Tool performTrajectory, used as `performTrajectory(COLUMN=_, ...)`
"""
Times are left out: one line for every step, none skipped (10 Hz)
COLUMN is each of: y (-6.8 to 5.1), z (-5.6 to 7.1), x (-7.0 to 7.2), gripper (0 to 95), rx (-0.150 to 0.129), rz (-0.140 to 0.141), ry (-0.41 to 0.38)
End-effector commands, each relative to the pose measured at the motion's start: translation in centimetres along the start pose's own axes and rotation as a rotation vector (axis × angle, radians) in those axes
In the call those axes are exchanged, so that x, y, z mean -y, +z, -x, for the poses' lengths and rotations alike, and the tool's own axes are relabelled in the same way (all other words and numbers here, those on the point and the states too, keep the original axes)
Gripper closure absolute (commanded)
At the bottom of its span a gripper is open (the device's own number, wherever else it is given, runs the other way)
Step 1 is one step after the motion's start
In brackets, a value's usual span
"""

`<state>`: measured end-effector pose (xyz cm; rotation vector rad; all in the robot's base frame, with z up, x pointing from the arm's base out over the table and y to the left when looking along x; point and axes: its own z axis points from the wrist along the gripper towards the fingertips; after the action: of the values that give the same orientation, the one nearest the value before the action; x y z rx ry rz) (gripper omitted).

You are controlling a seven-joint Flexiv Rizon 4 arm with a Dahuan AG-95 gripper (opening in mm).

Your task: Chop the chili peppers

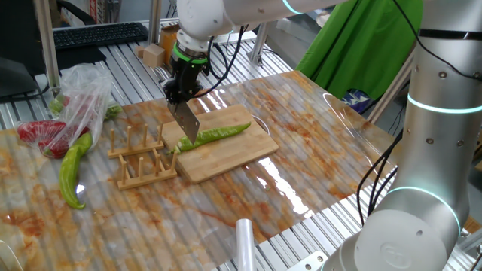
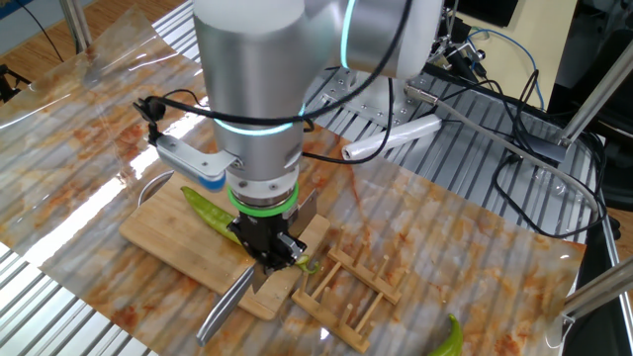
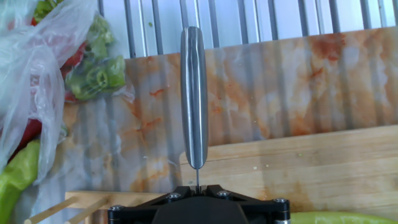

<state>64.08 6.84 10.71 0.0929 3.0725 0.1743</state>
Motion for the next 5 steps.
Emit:
performTrajectory(y=-0.19, z=-0.12, x=-0.04, gripper=95.0, rx=-0.007, rz=-0.004, ry=0.017)
performTrajectory(y=-0.18, z=-0.12, x=-0.05, gripper=95.0, rx=-0.007, rz=-0.006, ry=0.012)
performTrajectory(y=-0.17, z=-0.09, x=-0.05, gripper=95.0, rx=-0.008, rz=-0.021, ry=-0.007)
performTrajectory(y=-0.17, z=-0.10, x=-0.05, gripper=95.0, rx=-0.008, rz=-0.030, ry=-0.013)
performTrajectory(y=-0.17, z=-0.10, x=-0.05, gripper=95.0, rx=-0.005, rz=-0.026, ry=-0.015)
